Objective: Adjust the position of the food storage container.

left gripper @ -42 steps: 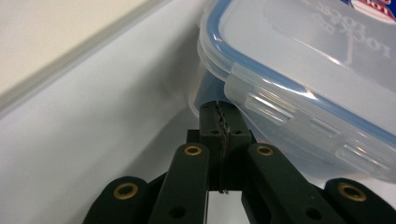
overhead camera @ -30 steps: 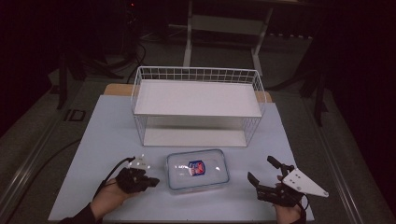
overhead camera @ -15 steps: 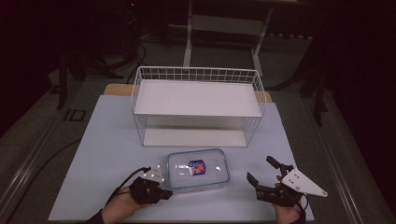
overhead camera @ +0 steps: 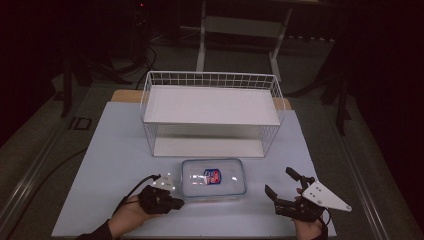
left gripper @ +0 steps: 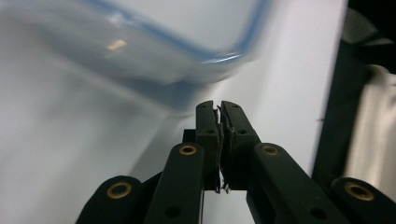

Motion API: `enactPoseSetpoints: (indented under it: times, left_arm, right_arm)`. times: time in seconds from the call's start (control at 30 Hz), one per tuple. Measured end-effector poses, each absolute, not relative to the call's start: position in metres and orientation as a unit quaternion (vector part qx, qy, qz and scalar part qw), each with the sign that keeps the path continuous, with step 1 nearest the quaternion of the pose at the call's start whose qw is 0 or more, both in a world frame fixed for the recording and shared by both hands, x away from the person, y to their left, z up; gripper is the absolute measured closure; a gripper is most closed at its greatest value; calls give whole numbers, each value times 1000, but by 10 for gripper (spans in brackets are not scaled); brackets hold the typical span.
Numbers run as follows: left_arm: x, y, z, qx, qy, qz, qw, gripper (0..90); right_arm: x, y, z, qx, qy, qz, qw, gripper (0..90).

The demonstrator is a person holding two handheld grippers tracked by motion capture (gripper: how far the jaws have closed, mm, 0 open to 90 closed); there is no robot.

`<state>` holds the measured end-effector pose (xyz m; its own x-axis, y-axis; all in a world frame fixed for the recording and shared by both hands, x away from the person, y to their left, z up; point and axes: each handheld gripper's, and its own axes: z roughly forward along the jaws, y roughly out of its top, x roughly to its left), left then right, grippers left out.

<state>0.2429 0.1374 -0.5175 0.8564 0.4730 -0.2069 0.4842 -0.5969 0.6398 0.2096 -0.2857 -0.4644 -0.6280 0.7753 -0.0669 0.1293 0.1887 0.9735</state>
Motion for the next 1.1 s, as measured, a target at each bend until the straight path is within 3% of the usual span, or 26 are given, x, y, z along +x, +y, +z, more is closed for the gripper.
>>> enactPoseSetpoints:
  times: [0.23,0.9,0.97,1.03,1.07,1.1]
  left_arm:
    - [259,156,-502,862,318,56,392,894]
    - [284,125,-502,849,323,65,413,893]
    - [284,127,-501,848,325,63,415,867]
    - [284,131,-499,841,333,62,422,778]
    - [284,133,-497,833,340,60,432,583]
    - [284,137,-494,822,349,64,445,583]
  right_arm:
    - [210,-283,-465,316,716,550,292,119]
    - [211,-281,-467,314,721,547,288,119]
    - [211,-281,-467,314,721,547,287,119]
    - [211,-281,-467,314,721,547,286,119]
    - [211,-280,-467,314,721,548,286,119]
    - [211,-280,-467,314,721,548,286,119]
